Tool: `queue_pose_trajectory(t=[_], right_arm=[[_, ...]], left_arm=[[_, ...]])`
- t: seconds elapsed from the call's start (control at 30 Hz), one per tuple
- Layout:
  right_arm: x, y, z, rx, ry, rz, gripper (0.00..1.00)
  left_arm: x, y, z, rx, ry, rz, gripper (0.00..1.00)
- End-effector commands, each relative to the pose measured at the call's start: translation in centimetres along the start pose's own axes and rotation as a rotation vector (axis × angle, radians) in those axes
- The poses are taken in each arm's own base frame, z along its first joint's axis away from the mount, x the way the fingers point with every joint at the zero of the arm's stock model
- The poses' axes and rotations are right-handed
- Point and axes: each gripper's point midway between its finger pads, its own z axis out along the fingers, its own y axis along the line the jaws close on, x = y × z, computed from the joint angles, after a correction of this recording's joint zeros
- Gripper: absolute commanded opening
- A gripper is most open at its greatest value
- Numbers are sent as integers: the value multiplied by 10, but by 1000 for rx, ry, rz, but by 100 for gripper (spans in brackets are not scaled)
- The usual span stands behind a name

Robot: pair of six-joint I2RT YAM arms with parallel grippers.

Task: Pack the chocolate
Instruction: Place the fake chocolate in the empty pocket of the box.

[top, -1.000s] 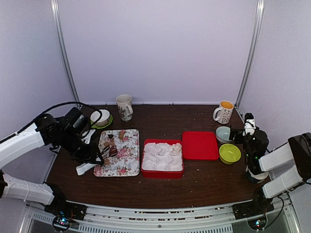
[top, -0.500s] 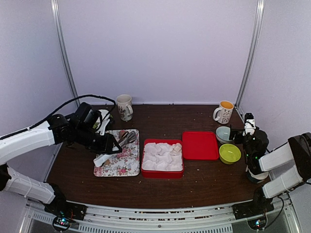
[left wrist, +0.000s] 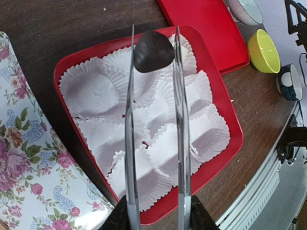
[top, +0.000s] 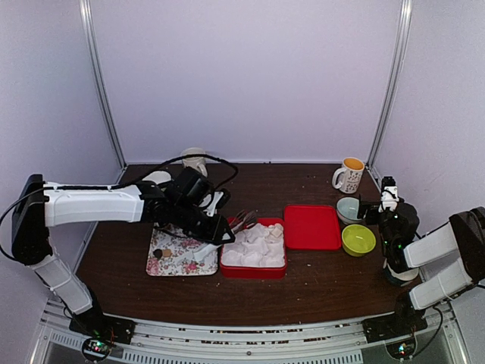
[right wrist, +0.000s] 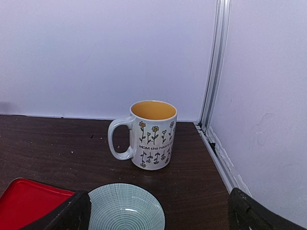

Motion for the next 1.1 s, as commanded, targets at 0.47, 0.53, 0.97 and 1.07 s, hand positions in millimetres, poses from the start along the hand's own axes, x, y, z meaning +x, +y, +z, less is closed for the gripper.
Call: queue_pose_trajectory(t=[0.47,0.53,0.97,1.07], right_arm=[[-12,-2,3,5,-33,8,100],[-12,-2,3,4,-33,8,100],[-12,-2,3,4,-32,8,100],[-11,-2,3,3,-31,7,100]], left_arm=[[-28,-18,28,85,-56,1,23],[-27,-16,30,78,-52,-2,23],[-23,-5,43,27,-11,-11,27],[-22,-4,45,21,-6,-14,29]])
